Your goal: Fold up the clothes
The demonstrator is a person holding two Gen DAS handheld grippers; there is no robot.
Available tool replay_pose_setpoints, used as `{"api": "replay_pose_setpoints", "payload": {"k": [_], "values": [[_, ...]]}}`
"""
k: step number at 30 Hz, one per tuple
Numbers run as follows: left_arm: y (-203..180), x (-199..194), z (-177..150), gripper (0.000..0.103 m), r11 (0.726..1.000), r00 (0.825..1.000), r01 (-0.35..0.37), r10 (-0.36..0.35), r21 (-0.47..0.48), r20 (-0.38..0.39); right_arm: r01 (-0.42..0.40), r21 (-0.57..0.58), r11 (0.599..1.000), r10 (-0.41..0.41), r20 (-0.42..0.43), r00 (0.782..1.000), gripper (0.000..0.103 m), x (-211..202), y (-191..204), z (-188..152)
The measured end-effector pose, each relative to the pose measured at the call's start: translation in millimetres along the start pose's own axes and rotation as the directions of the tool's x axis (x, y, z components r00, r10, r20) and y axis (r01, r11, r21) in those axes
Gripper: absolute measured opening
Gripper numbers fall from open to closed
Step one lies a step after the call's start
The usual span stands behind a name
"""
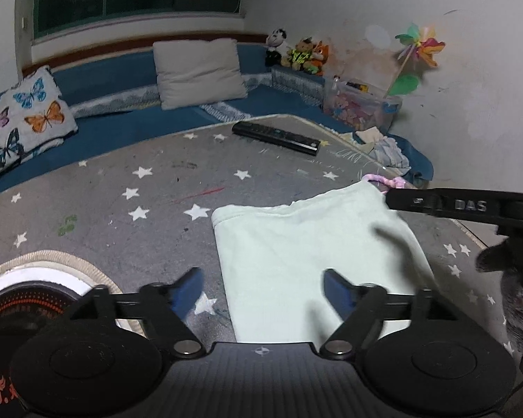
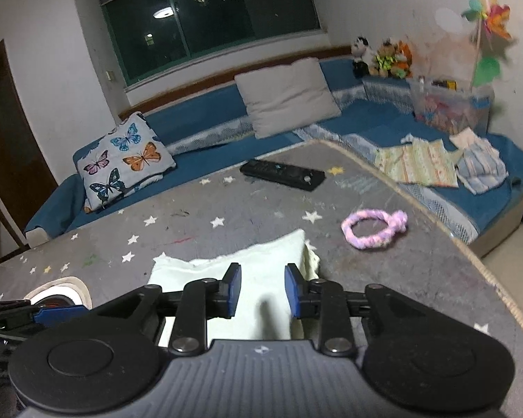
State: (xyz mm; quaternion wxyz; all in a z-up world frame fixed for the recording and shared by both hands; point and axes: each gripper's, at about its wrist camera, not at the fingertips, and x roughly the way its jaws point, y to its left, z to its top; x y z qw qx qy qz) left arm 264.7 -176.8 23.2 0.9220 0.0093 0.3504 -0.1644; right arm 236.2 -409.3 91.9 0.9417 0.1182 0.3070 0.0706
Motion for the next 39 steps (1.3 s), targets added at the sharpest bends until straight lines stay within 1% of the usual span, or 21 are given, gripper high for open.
{"api": "replay_pose_setpoints", "payload": {"k": [2,4,8,13,17,21,27,30,33,39], "values": [[-0.3,-4.2,-0.3,0.103,1.000,1.000,0.013,-0.013,0.005,0.025,-0.023,-0.009,1.000,0.023,-0.013,1.000,0.027,5.7,1.7,5.2],[0.3,-6.0,-0.7,0.103,1.000,0.999,0.023,-0.023,0.009,0.036,-0.020,-0.025,0.999,0.020,-0.029,0.999,0.027,15.7,4.8,5.6],[1.9,-8.4,-1.6,0.103,0.999,0.998,0.040,-0.041,0.017,0.051,0.012,-0.049,0.999,-0.016,-0.069,0.997,0.027,41.5,5.3,0.3],[2.5,-3.2,-4.6,0.103,0.999,0.998,0.047,-0.047,0.014,0.031,0.043,-0.084,0.996,-0.053,-0.116,0.992,0.027,68.9,3.6,-9.2],[2.7,2.3,-6.1,0.103,0.999,0.999,0.047,-0.048,0.004,0.016,0.048,-0.110,0.993,-0.058,-0.094,0.994,0.027,62.7,8.9,-6.9],[1.7,6.5,-7.7,0.103,0.999,0.999,0.049,-0.049,0.004,-0.002,0.034,-0.119,0.992,-0.042,-0.072,0.997,0.035,62.8,16.1,-0.4],[2.4,7.8,-10.4,0.103,0.999,0.998,0.054,-0.054,0.007,-0.023,0.051,-0.139,0.989,-0.066,-0.107,0.992,0.038,89.5,19.2,-1.2],[3.2,6.8,-11.2,0.103,0.999,0.999,0.047,-0.047,0.002,-0.025,0.046,-0.152,0.987,-0.062,-0.103,0.993,0.039,84.1,22.7,0.2],[2.2,6.3,-13.8,0.103,0.999,0.999,0.041,-0.041,0.003,-0.036,0.031,-0.170,0.985,-0.047,-0.096,0.994,0.040,69.8,26.6,-0.7],[-2.4,6.6,-20.3,0.103,0.999,0.997,0.038,-0.037,0.014,-0.062,0.007,-0.193,0.981,-0.028,-0.107,0.994,0.040,44.5,27.0,-12.9]]}}
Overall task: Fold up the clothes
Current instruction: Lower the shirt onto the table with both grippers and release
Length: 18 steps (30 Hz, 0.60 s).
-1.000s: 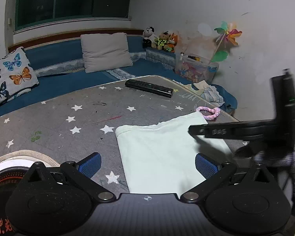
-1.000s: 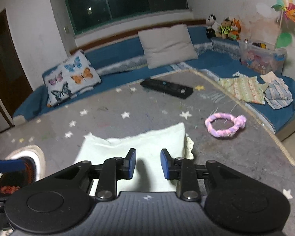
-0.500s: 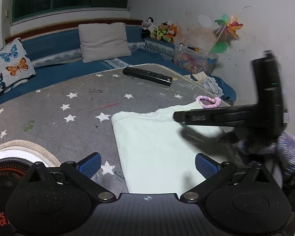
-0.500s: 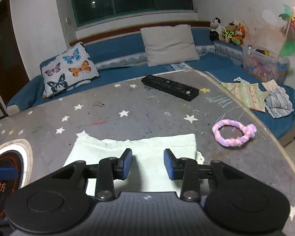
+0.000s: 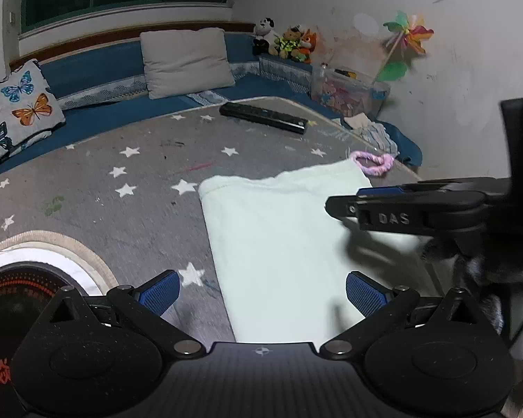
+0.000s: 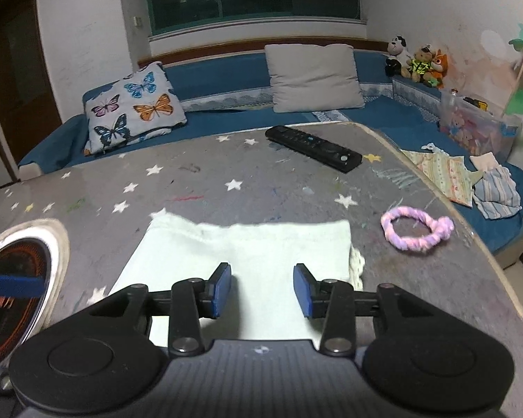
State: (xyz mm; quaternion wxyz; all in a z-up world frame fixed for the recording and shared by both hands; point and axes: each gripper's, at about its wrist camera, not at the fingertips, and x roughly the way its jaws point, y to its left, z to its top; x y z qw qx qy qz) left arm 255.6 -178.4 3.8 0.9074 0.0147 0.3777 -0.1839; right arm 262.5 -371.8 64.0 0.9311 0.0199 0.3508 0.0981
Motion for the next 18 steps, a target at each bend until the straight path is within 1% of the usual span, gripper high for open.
{"api": "replay_pose_setpoints", "payload": {"k": [4,9,13,18], "values": [[-4.8,2.5,-3.3,0.103,1.000,1.000,0.001,-0.001,0.009,-0.014,-0.011,-0.002,1.000,0.011,-0.010,1.000,0.040,-13.2,1.4,-12.5],[-5.7,2.8,-7.6,0.103,1.000,1.000,-0.003,0.004,0.016,-0.024,-0.023,0.007,1.000,0.023,-0.003,1.000,0.039,-31.0,3.7,-23.9],[-4.5,4.3,-10.9,0.103,1.000,0.999,-0.012,0.012,0.008,-0.036,-0.024,0.003,1.000,0.024,-0.005,1.000,0.039,-45.2,6.0,-34.2],[-4.2,4.6,-16.2,0.103,1.000,0.999,-0.012,0.012,0.013,-0.046,-0.027,-0.008,1.000,0.027,-0.026,0.999,0.039,-57.6,8.5,-50.3]]}}
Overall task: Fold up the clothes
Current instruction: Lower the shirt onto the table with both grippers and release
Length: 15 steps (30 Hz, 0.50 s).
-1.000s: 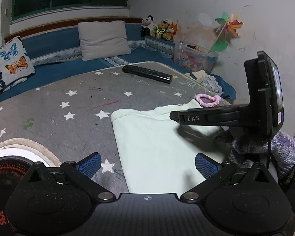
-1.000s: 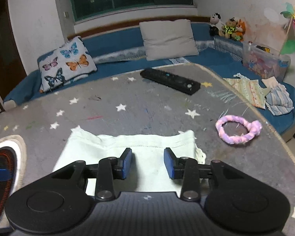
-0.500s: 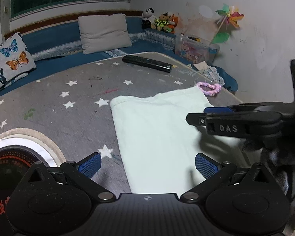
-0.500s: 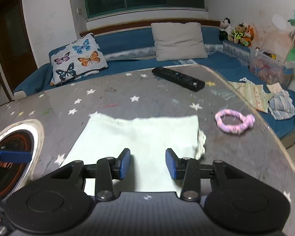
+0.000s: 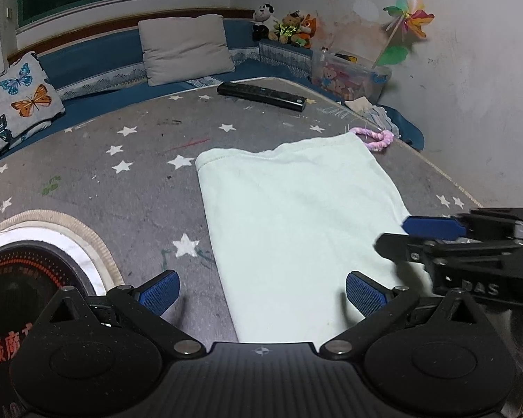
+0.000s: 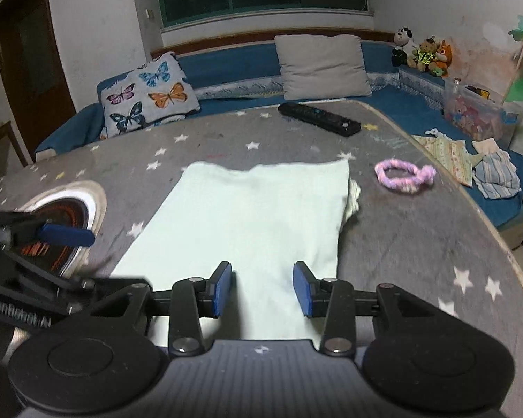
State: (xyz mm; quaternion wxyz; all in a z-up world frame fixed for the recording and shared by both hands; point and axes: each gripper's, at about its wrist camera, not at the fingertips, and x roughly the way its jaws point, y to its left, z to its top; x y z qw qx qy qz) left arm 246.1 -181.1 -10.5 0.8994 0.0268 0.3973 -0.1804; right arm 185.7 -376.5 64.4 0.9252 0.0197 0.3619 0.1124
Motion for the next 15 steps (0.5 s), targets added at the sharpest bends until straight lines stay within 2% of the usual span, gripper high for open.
{"api": "replay_pose_setpoints", "payload": {"k": [5,9,11,15], "values": [[0.8,2.2,-5.3,0.103,1.000,1.000,-0.004,0.004,-0.002,-0.017,-0.006,-0.006,1.000,0.006,0.004,1.000,0.039,-16.6,3.6,-13.8],[0.6,0.8,-10.3,0.103,1.000,1.000,-0.002,0.002,0.000,-0.024,0.014,-0.056,0.998,-0.015,-0.022,1.000,0.039,-19.0,12.7,-29.7],[1.0,-0.4,-12.3,0.103,1.000,1.000,-0.003,0.002,-0.004,-0.029,0.027,-0.069,0.997,-0.027,0.001,1.000,0.039,-25.3,15.8,-33.2],[1.2,-4.8,-17.0,0.103,1.000,0.999,-0.004,0.004,-0.008,-0.036,0.021,-0.034,0.999,-0.020,0.005,1.000,0.039,-27.7,16.5,-36.4]]}}
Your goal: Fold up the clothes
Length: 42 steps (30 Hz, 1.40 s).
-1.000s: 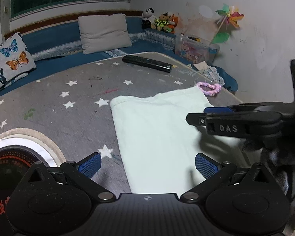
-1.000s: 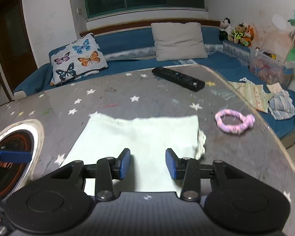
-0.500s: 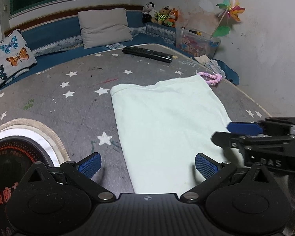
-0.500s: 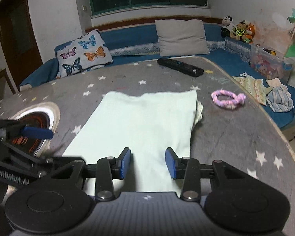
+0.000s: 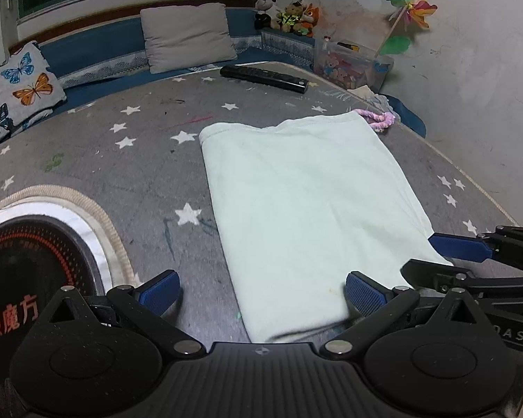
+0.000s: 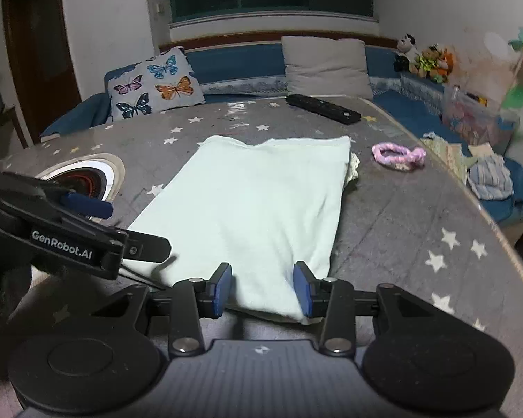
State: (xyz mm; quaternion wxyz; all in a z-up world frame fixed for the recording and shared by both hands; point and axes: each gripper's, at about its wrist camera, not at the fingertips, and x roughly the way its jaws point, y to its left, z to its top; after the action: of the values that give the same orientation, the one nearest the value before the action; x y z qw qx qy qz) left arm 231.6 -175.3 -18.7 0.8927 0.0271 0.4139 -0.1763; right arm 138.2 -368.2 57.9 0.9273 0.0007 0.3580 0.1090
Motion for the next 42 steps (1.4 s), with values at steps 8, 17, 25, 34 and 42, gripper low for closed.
{"api": "replay_pose_setpoints", "payload": {"k": [8,17,25,34,42], "values": [[-3.4,-12.0,-9.0,0.103,1.000,1.000,-0.002,0.002,0.000,0.011,0.034,0.044,0.998,-0.035,0.021,0.999,0.041,-9.8,5.8,-5.1],[-9.2,-23.3,-19.5,0.103,1.000,1.000,-0.011,0.011,0.016,0.017,0.060,0.092,0.994,-0.062,0.021,0.998,0.051,-18.9,12.5,-15.5],[-14.2,-35.2,-28.0,0.103,1.000,0.999,-0.004,0.003,0.027,0.032,0.076,0.110,0.991,-0.076,0.003,0.997,0.065,-22.0,17.2,-22.7],[-14.6,-46.5,-38.6,0.103,1.000,0.999,-0.014,0.013,0.021,0.047,0.103,0.116,0.988,-0.103,-0.006,0.995,0.077,-28.2,20.9,-32.3],[-15.9,-51.1,-47.1,0.103,1.000,0.999,-0.024,0.023,0.008,0.044,0.106,0.103,0.989,-0.105,-0.007,0.994,0.083,-31.6,24.7,-36.1]]}}
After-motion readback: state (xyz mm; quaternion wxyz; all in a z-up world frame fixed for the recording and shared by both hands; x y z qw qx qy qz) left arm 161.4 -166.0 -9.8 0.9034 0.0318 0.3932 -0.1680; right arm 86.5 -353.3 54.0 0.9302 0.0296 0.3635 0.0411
